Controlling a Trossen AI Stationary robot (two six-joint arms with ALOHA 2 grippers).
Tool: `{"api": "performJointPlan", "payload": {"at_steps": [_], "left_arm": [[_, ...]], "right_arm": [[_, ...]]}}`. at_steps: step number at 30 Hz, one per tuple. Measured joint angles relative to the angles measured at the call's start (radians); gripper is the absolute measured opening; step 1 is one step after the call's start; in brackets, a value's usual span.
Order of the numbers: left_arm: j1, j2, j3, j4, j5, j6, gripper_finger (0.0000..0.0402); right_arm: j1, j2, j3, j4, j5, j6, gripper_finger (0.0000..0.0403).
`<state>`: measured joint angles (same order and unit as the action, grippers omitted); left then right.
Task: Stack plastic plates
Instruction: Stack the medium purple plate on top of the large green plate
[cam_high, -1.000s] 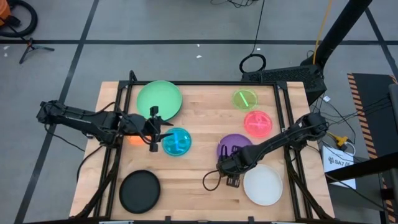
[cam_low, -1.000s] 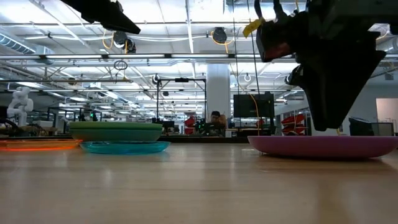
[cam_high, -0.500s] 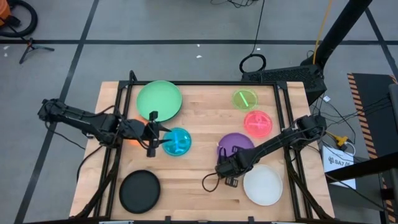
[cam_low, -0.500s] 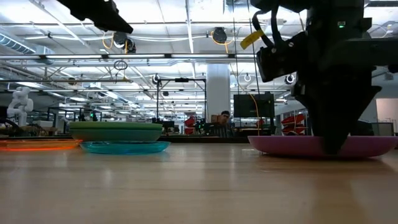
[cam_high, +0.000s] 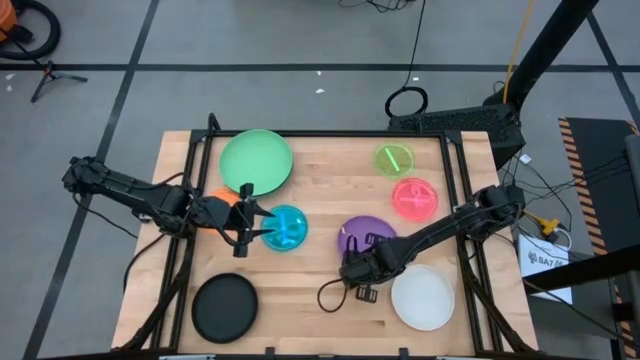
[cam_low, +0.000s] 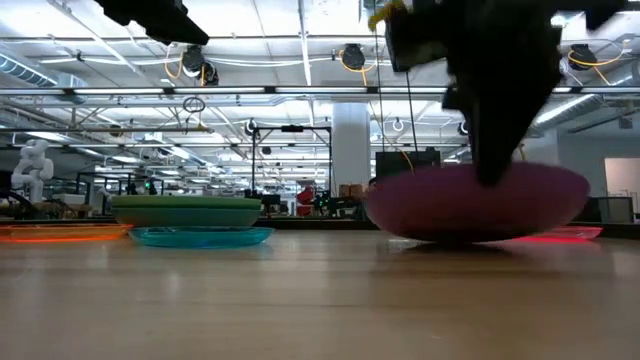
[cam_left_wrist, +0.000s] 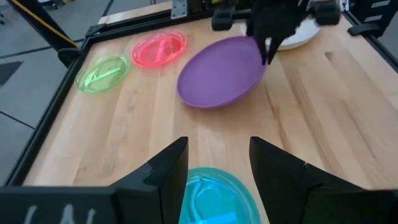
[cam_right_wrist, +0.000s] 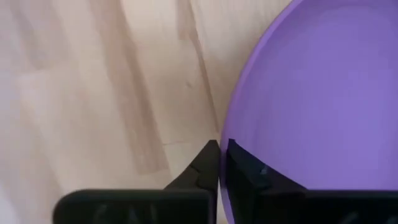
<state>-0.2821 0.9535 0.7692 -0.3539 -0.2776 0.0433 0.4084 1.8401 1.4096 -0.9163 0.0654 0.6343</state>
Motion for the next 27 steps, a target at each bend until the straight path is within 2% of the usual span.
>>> {"api": "performJointPlan", "payload": {"at_steps": [4,8,11,15,20,23,27], "left_arm": [[0.0,0.0,0.0,0.009,-0.022,0.0,0.0177],[0.0,-0.021,0.0,0.04,-0.102,0.0,0.0177],[0.0,-0.067,0.001,0.055,-0.163,0.007,0.0177],[0.0,-0.16,0.001,0.062,-0.196,0.023,0.0177],[0.0,-0.272,0.001,0.04,-0.197,0.029,0.0177],[0.0,-0.325,0.001,-0.027,-0.198,0.015,0.0177],[0.0,-0.367,0.001,-0.071,-0.198,-0.003,0.0177]], "right_arm": [[0.007,0.0,0.091,-0.057,0.058,-0.083,0.0006],[-0.007,0.0,0.154,-0.105,0.154,-0.183,0.0004],[-0.037,0.0,0.187,-0.126,0.197,-0.275,0.0003],[-0.108,0.0,0.211,-0.108,0.232,-0.429,0.0003],[-0.224,0.0,0.216,-0.004,0.223,-0.645,0.0003],[-0.29,0.0,0.216,0.069,0.222,-0.774,0.0003],[-0.36,0.001,0.216,0.222,0.217,-0.942,0.0003]]}}
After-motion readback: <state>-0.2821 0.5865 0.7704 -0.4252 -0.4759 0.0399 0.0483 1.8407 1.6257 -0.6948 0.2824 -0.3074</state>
